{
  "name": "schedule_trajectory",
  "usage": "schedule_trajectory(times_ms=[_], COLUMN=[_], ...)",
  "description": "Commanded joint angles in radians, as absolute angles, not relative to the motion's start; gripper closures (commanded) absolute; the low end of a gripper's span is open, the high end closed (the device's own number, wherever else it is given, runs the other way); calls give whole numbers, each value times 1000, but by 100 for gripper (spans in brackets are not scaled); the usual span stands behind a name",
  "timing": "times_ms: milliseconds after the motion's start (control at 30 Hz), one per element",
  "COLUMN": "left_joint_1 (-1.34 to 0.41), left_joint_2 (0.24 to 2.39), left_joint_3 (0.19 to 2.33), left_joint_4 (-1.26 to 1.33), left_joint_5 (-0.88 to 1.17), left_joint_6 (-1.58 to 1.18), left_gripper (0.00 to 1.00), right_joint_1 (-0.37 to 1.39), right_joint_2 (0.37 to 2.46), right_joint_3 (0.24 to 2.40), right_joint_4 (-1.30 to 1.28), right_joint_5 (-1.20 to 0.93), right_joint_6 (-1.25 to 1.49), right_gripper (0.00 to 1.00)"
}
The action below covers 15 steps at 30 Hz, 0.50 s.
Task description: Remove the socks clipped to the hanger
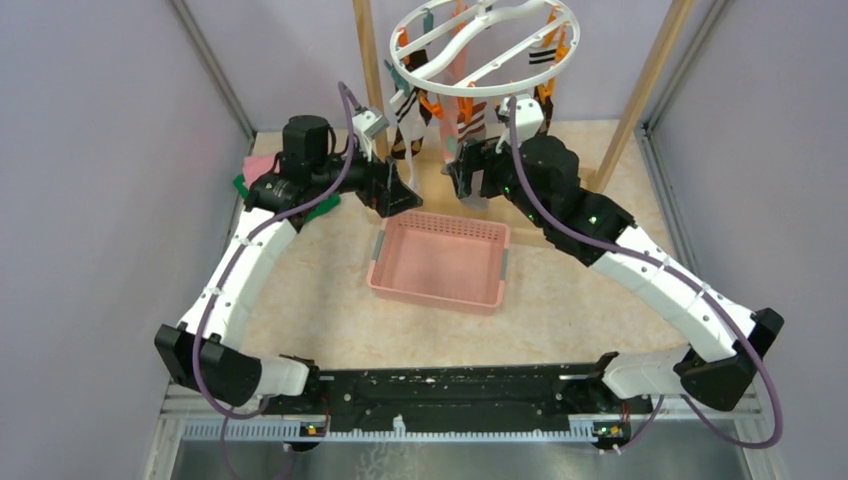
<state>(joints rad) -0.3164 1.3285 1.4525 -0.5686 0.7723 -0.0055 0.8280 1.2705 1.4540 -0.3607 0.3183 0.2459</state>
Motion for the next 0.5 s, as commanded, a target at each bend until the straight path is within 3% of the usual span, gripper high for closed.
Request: schedule_trajectory(times_ms=[0,100,467], left_joint_1=[-315,-329,-421], left_joint_2=[1332,1343,1365], left_joint_3=[1508,1517,1391], left_joint_4=[-510,-487,-293], left_joint_5=[777,785,841], left_joint_6=[-50,-55,-27], left_gripper=[1,1,1], right_joint_1=[816,814,796], right_joint_2=[1292,1300,1431], right_joint_3=[1504,1560,1844], right_joint_4=[-308,-312,-457], right_joint_5=[338,325,328], right_joint_6=[234,243,230], right_gripper=[18,22,21])
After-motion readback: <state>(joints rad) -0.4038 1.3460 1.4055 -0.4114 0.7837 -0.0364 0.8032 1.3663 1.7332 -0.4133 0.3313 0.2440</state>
